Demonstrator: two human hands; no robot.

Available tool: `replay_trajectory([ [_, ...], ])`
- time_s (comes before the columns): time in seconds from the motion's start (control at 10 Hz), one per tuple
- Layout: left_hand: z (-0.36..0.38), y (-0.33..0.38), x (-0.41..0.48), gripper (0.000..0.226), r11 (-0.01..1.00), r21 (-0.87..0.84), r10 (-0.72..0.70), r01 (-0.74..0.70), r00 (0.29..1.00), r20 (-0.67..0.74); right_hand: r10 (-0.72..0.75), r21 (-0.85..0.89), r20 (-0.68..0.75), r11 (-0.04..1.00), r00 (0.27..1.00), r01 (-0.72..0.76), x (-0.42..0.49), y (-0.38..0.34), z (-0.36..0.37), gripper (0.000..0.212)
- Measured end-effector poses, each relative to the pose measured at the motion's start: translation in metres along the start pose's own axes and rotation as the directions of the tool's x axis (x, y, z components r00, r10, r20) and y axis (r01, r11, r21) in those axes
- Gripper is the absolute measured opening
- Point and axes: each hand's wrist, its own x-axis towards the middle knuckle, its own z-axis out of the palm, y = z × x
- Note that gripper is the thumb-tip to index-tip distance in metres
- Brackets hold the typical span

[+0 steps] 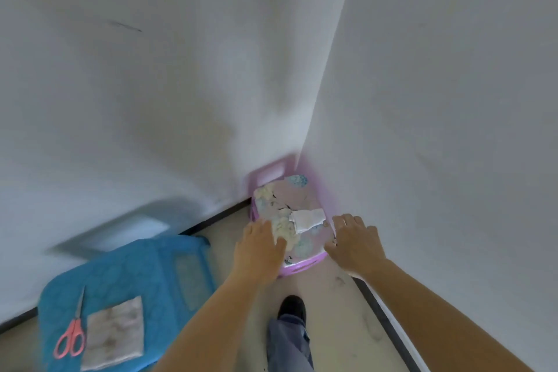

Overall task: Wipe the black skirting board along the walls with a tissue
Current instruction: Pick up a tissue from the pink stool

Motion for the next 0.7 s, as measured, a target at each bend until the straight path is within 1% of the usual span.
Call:
replay_trajectory([
  [0.1, 0.051, -0.015, 0.052, 0.056, 1.0, 0.027, 0.015, -0.017, 0.998, 0.067, 0.005, 0.018, 0.021, 1.0, 1.0, -0.005, 0.055, 0.013, 0.048, 0.049],
  [0.2, 0.097, -0.032, 0.095, 0.055, 0.999, 0.02, -0.031, 0.029, 0.989, 0.142, 0.02, -0.003, 0.072, 1.0, 0.997, -0.02, 0.105, 0.026, 0.107, 0.055],
  [0.3, 0.139, -0.059, 0.154, 0.061, 0.986, 0.158, 0.023, -0.057, 0.977, 0.21, 0.011, -0.019, 0.029, 1.0, 1.0, -0.01, 0.148, 0.036, 0.159, 0.057],
  [0.4, 0.163, -0.072, 0.193, 0.066, 0.949, 0.273, 0.109, -0.158, 0.976, 0.187, -0.001, 0.039, -0.072, 0.999, 0.997, 0.004, 0.182, 0.044, 0.199, 0.063],
  [0.5, 0.19, -0.074, 0.21, 0.071, 0.923, 0.337, 0.105, -0.186, 0.964, 0.244, -0.019, 0.079, -0.093, 0.997, 0.995, 0.026, 0.206, 0.046, 0.225, 0.065],
  [0.6, 0.203, -0.072, 0.212, 0.078, 0.905, 0.394, 0.057, -0.161, 0.963, 0.262, -0.02, 0.131, -0.117, 0.991, 0.993, 0.036, 0.216, 0.046, 0.236, 0.053],
  [0.7, 0.198, -0.071, 0.213, 0.08, 0.889, 0.42, 0.039, -0.181, 0.945, 0.326, 0.03, 0.171, -0.09, 0.985, 0.996, -0.014, 0.214, 0.045, 0.235, 0.036],
])
